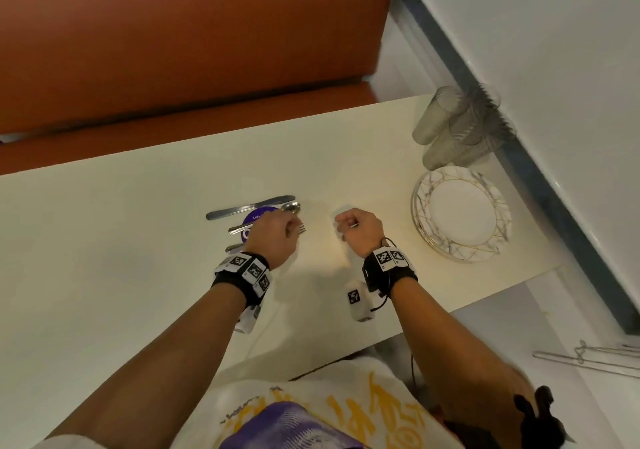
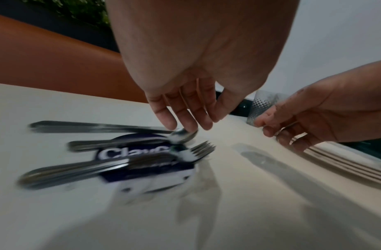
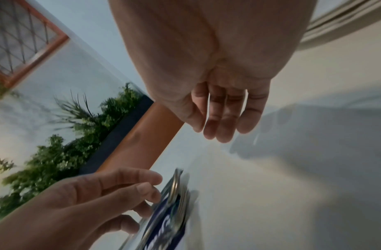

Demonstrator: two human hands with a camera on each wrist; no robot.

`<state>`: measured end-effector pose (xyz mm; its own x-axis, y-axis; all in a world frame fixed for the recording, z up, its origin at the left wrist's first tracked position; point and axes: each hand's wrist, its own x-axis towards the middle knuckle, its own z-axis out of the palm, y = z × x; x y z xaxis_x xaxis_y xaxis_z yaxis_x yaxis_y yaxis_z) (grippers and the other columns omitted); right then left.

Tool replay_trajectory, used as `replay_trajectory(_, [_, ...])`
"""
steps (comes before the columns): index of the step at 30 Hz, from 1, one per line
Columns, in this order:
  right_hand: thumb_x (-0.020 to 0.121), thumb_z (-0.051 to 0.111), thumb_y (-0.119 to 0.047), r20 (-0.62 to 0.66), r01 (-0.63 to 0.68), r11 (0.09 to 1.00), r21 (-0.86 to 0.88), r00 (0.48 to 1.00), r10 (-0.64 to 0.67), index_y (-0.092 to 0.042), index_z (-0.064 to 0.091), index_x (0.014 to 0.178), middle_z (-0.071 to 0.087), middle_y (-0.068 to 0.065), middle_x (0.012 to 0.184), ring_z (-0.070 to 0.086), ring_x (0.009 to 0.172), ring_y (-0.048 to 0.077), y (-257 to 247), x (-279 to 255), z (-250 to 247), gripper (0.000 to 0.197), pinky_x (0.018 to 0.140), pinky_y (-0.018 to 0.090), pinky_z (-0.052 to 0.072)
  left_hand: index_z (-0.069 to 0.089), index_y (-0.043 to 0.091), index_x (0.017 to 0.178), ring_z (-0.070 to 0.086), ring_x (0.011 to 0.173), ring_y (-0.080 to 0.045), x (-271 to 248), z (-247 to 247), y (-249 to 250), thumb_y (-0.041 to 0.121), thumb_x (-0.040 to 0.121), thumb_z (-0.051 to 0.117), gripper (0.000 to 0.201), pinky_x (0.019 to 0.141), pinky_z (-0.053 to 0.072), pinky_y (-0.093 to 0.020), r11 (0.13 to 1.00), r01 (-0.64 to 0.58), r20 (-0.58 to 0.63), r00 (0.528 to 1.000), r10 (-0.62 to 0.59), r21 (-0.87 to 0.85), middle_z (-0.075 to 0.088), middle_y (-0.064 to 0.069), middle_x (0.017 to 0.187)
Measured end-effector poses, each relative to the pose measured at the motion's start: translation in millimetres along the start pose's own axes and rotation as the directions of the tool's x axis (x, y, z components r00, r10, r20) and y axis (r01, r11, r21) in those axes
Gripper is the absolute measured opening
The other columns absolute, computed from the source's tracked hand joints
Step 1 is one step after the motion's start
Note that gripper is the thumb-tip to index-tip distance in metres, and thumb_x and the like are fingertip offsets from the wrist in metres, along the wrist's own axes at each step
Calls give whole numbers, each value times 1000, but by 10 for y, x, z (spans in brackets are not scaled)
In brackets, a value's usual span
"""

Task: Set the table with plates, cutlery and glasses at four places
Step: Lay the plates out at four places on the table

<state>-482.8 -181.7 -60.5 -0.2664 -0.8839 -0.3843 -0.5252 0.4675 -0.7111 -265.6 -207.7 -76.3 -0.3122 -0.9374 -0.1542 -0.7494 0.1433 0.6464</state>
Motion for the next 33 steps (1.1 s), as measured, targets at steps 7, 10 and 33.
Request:
replay_trajectory(7, [88,60,-9,-118,-2,995,100,993,13,-22,75,91,74,5,87,72,77,24,456,144,-1038,20,76,42,62,75,25,104,66,82,-13,457,420,988,22,97,61,16,78,53,-27,993,0,107,994,13,-119,73,7,91])
replay_trajectory(10, [89,62,-11,-167,-2,999,53,986,11,-19,76,94,72,-5,83,70,80,16,704,283,-1563,17,79,31,58,75,25,103,68,83,-13,664,696,1437,22,96,64,14,78,53,-25,978,50,151,988,-19,-204,74,5,94])
replay_trajectory(33, [81,63,-23,-150,-355,918,-180,932,330,-17,40,144,51,15,134,49,125,37,1918,1128,-2871,68,101,44,48,47,12,136,67,105,-36,1385,1935,2262,23,83,73,60,91,59,-52,790,558,387,807,-446,-255,63,-14,122])
